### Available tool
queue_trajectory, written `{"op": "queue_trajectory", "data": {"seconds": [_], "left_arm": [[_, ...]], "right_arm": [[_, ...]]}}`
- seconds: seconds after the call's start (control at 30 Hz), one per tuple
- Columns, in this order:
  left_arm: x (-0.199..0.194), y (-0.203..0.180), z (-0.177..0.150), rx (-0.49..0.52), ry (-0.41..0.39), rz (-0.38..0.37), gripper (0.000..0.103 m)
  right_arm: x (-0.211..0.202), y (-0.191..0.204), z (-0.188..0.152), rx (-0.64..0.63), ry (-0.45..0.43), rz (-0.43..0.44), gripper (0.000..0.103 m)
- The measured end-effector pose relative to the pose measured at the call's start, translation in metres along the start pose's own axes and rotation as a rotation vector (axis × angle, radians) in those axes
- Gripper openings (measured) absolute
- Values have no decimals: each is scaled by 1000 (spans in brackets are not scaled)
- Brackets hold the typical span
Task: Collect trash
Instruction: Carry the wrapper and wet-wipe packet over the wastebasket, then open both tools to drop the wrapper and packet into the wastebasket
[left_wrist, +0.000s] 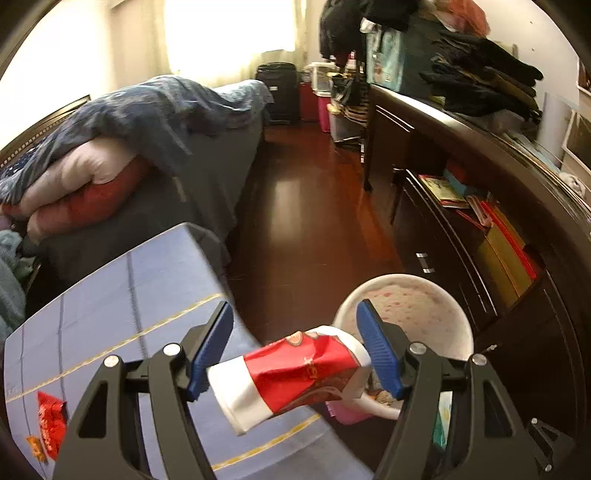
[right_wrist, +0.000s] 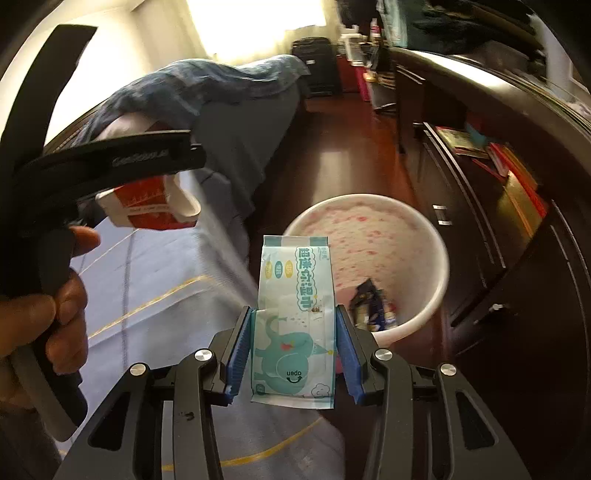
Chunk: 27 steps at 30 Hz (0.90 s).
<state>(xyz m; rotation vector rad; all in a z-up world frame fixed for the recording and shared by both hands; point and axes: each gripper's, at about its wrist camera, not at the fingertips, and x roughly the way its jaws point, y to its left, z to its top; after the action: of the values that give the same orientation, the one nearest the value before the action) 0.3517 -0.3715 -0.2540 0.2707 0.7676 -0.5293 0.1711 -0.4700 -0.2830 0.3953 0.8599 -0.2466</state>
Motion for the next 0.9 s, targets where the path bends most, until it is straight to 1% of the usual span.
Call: {"op": "queue_trajectory", "data": {"seconds": [0.23,0.4,0.43,0.47,0.5,0.53,0.57,0.63,0.73,0.9], "left_arm": [[31,-32,11,48,20,-31,70],[63,-56,17,81,50,-62,71],[67,-58,18,83,55,-72,71],[73,-60,19,83,64,-82,73],[79,-63,19,80,71,-88,76],[85,-65,19,74,77,-99,84],[87,-65,19,69,78,-99,88],[87,-64,18,60,64,-90,91],[83,-62,20,47,42,-81,98],[72,-59,26,39,21,-82,99]], "right_arm": [[20,-35,17,64,-7,-59,44],[44,-58,26,103,5,-113,44],[50,-62,27,114,11,-121,46],[54,-66,28,120,14,-126,46],[60,-71,28,127,22,-136,48],[63,-75,28,135,27,-143,57],[67,-79,28,148,32,-147,62],[70,-83,25,157,38,-149,64],[71,-85,21,158,44,-160,65],[67,-78,18,152,51,-152,66]]}}
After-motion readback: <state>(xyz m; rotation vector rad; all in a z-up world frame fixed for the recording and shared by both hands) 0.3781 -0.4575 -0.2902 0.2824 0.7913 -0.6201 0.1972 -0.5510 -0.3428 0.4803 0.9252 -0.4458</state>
